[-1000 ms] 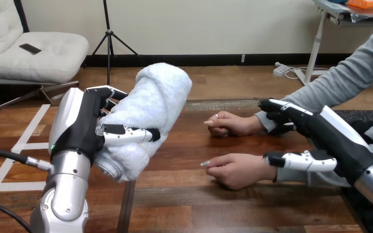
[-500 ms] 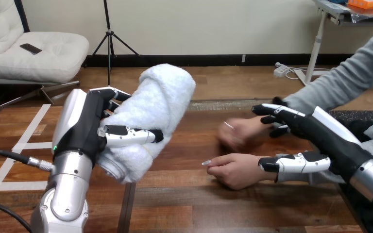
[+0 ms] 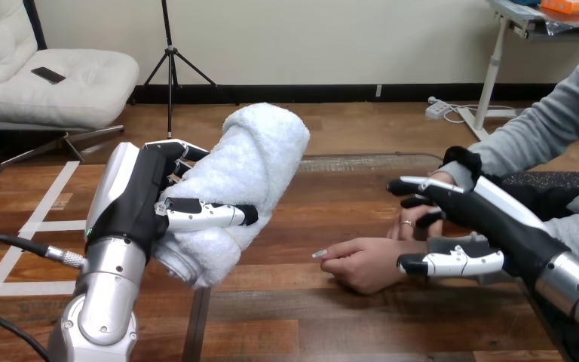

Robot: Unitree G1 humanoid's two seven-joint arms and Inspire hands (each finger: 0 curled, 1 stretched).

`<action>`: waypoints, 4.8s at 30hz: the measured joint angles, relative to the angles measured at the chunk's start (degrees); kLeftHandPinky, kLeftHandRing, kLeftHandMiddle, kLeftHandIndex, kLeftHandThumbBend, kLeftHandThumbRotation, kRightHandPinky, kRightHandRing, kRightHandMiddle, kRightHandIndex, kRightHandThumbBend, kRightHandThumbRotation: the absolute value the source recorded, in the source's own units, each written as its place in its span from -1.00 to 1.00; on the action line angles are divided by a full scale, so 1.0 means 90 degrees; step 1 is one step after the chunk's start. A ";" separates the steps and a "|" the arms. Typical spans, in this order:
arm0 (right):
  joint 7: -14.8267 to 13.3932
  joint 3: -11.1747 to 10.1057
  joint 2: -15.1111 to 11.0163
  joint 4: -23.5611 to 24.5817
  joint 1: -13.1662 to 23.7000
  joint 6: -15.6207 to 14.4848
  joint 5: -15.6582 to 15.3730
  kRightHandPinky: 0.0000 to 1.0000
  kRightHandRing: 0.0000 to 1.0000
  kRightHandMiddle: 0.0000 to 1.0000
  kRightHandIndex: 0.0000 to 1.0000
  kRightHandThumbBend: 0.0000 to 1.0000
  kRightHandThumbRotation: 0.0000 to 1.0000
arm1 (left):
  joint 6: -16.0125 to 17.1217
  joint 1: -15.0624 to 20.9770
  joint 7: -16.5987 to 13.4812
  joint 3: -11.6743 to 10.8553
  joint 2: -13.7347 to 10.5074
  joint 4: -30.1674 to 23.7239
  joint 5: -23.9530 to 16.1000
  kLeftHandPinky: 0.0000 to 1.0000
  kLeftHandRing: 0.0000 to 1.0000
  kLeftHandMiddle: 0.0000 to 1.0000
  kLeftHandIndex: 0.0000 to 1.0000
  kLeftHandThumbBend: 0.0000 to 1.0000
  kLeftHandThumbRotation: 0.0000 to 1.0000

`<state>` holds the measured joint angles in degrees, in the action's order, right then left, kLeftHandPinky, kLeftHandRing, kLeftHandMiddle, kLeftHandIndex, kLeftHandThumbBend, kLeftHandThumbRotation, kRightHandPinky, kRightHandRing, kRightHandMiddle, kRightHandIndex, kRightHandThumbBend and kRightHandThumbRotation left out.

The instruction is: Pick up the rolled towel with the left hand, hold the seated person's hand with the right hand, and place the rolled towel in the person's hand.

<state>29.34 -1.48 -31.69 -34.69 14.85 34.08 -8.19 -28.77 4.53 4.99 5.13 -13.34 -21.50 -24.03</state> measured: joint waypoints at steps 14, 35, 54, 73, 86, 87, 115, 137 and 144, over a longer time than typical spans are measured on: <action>-0.0127 0.0175 -0.0005 -0.0454 0.0178 0.0119 -0.0396 0.53 0.75 0.82 0.77 1.00 0.02 | 0.0000 -0.0003 0.0026 -0.0056 -0.0001 -0.0037 -0.0004 -0.47 -0.32 -0.19 -0.12 0.27 -1.00; -0.0271 0.0560 -0.0272 -0.1046 0.0736 0.0177 -0.1031 0.54 0.75 0.79 0.75 1.00 -0.16 | 0.0000 -0.0005 0.0130 -0.0117 -0.0002 -0.0062 0.0098 -0.39 -0.25 -0.15 -0.12 0.26 -1.00; -0.0460 0.0747 -0.0534 -0.1530 0.1039 0.0247 -0.1323 0.48 0.68 0.73 0.70 1.00 -0.20 | 0.0006 -0.0013 0.0130 -0.0174 -0.0009 -0.0063 0.0099 -0.47 -0.32 -0.19 -0.13 0.26 -1.00; -0.0572 0.0939 -0.0540 -0.1928 0.1359 0.0253 -0.1484 0.39 0.63 0.72 0.69 1.00 -0.27 | 0.0075 -0.0027 0.0131 -0.0178 -0.0011 -0.0067 0.0118 -0.50 -0.35 -0.21 -0.13 0.25 -1.00; -0.0631 0.0979 -0.0541 -0.2044 0.1490 0.0241 -0.1638 0.38 0.63 0.74 0.71 1.00 -0.36 | 0.0133 -0.0049 0.0131 -0.0184 -0.0010 -0.0067 0.0122 -0.46 -0.31 -0.19 -0.12 0.24 -1.00; -0.0635 0.0985 -0.0541 -0.2049 0.1495 0.0237 -0.1643 0.38 0.63 0.74 0.71 1.00 -0.36 | 0.0133 -0.0050 0.0131 -0.0184 -0.0011 -0.0067 0.0122 -0.46 -0.31 -0.19 -0.12 0.24 -1.00; -0.0999 0.1418 -0.0541 -0.2520 0.1825 0.0075 -0.2134 0.37 0.62 0.71 0.69 1.00 -0.35 | 0.0172 -0.0074 0.0131 -0.0197 -0.0012 -0.0066 0.0150 -0.48 -0.33 -0.21 -0.13 0.25 -1.00; -0.1111 0.1783 -0.0540 -0.2807 0.2133 -0.0221 -0.2434 0.36 0.59 0.69 0.65 1.00 -0.38 | 0.0203 -0.0089 0.0136 -0.0212 -0.0053 -0.0066 0.0185 -0.56 -0.41 -0.25 -0.13 0.25 -1.00; -0.1222 0.1908 -0.0539 -0.2903 0.2179 -0.0222 -0.2489 0.34 0.57 0.65 0.61 1.00 -0.45 | 0.0205 -0.0122 0.0136 -0.0213 -0.0123 -0.0067 0.0184 -0.53 -0.37 -0.23 -0.13 0.25 -1.00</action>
<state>18.34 15.69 -36.54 -60.82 34.46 32.08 -30.59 -26.93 3.44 6.22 3.21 -14.45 -22.09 -22.37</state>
